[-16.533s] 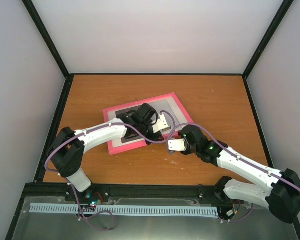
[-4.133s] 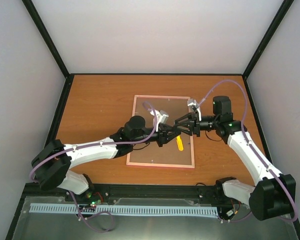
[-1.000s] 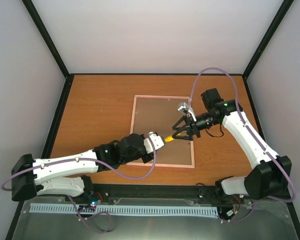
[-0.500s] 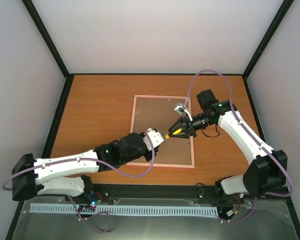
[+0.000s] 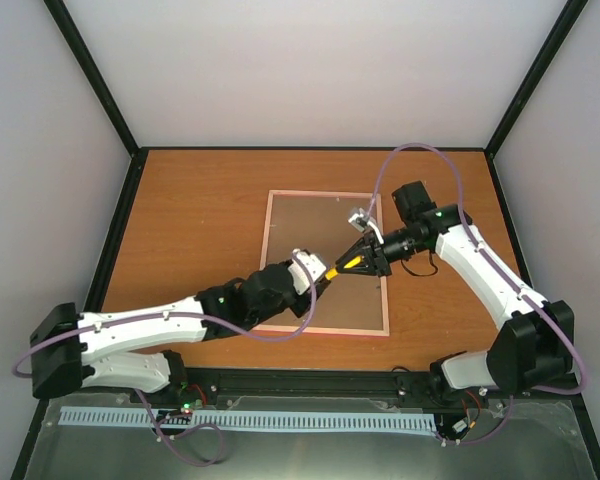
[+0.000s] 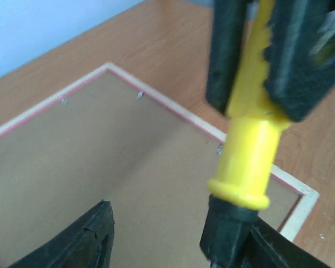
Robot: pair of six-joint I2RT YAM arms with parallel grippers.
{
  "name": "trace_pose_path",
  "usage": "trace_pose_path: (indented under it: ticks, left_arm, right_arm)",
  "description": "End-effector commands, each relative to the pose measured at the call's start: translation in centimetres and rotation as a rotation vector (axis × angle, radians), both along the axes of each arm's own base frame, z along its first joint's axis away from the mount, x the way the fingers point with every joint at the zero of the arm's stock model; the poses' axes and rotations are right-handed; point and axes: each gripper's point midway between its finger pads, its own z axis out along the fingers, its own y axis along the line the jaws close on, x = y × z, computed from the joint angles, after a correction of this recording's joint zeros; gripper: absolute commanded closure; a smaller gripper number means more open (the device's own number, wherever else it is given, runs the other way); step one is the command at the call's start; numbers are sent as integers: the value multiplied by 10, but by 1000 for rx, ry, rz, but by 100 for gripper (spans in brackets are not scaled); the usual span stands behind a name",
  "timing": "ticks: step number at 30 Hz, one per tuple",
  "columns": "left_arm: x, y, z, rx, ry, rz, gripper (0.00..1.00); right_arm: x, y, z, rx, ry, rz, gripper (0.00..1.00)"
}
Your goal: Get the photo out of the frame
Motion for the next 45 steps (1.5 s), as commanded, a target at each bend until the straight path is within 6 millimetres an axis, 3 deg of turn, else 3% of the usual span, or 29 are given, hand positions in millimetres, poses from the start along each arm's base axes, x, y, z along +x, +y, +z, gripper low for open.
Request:
trace_pose_path:
  ticks: [1,5,8,11,14,19,24,28,34,40,45]
  left_arm:
    - [28,20,-14,-72,204,295,45]
    - [23,54,-53,-132,483,581,33]
    - [12,90,-95,-81,684,756,28]
    - [0,117,-122,-14,743,861,28]
    - [-10,132,-140,11,781,905,29]
    - [6,151,-153,-44,826,914,36]
    - [24,147,-153,-75,789,814,48]
    - [36,137,-150,-108,775,741,52]
    - [50,154,-170,-58,778,813,60]
    - [58,150,-187,-17,771,815,66]
    - [58,144,-192,-19,771,770,80]
  right_arm:
    - [19,-10,-2,-21,-105,-99,97]
    - [52,-30,-30,-107,-225,-295,97]
    - [57,-37,-35,-145,-312,-338,97]
    - [53,-40,-31,-151,-357,-345,97]
    - [42,-39,-28,-119,-358,-308,97]
    - [41,-37,-30,-116,-349,-295,97]
    - [40,-38,-30,-120,-360,-294,97]
    - [42,-39,-33,-128,-357,-297,97]
    - [44,-39,-38,-139,-349,-298,97]
    - [45,-39,-42,-152,-342,-300,97]
    - [47,-40,-47,-162,-332,-300,97]
